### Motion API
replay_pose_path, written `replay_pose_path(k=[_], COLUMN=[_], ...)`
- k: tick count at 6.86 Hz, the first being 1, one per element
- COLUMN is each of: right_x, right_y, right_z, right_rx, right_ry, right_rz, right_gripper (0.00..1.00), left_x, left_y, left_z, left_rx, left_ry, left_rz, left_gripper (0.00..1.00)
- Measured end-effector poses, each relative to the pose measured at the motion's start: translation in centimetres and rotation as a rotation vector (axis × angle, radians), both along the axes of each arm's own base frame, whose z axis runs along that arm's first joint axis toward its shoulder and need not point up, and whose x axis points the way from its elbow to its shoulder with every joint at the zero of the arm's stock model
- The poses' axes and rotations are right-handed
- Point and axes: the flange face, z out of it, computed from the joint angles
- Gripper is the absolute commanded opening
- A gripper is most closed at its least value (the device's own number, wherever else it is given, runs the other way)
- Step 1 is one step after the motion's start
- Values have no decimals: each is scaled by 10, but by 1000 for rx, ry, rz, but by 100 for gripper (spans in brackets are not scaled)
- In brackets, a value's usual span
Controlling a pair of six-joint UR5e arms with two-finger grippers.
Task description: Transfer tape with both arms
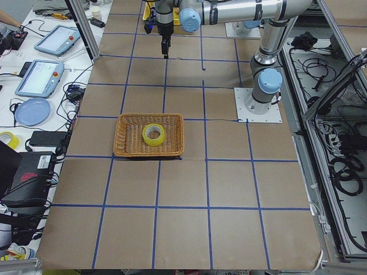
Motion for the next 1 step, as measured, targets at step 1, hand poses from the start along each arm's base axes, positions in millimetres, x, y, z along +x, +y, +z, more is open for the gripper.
replay_pose_path(k=[1], right_x=[-1], right_y=[0], right_z=[0], right_rx=[0], right_ry=[1], right_rz=[-1], right_gripper=[100], left_x=[-1], left_y=[2], left_z=[4], left_rx=[-4], left_ry=[5], left_rz=[0], left_gripper=[100])
